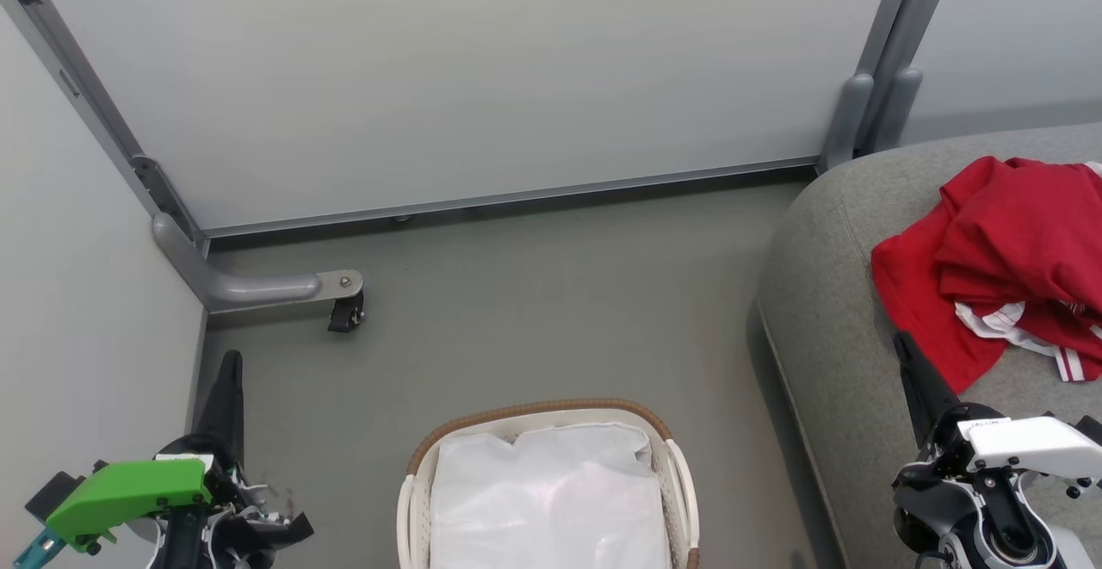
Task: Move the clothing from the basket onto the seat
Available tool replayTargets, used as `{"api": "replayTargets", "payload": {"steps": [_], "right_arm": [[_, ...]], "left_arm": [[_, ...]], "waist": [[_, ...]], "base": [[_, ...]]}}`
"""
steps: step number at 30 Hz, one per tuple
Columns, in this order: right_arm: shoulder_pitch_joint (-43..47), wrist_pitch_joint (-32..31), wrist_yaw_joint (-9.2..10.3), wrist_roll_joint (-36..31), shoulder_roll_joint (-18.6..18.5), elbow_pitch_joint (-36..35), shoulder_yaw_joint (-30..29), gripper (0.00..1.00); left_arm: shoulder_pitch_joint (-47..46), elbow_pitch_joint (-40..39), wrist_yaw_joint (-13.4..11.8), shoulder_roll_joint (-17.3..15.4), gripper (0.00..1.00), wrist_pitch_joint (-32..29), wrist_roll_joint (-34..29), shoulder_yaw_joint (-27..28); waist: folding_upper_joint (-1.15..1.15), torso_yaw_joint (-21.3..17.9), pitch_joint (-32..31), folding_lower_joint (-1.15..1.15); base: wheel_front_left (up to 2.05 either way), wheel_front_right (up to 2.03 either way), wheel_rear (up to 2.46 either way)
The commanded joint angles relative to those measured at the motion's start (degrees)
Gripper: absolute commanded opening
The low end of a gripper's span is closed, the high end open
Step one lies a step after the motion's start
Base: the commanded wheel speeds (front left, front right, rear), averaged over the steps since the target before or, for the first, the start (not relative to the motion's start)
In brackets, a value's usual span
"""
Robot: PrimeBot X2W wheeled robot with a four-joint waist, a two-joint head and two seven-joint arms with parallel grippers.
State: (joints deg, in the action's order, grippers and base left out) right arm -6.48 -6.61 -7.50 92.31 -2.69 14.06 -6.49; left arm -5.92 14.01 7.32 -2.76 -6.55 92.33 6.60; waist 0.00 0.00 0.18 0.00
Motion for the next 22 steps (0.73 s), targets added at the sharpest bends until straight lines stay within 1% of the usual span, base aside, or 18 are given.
{"api": "replayTargets", "payload": {"steps": [1, 22], "right_arm": [[0.50, -0.09, 0.02, 0.19, -0.36, -0.18, -0.13, 0.00], [0.51, -0.09, 0.02, 0.20, -0.36, -0.18, -0.13, 0.00]], "left_arm": [[-0.62, -0.03, 0.33, -0.25, 0.00, -0.21, 0.11, 0.10], [-0.62, -0.02, 0.33, -0.25, 0.00, -0.23, 0.10, 0.12]], "waist": [[0.00, 0.00, 0.00, 0.00], [0.00, 0.00, 0.00, 0.00]], "base": [[0.00, 0.00, 0.00], [0.00, 0.00, 0.00]]}}
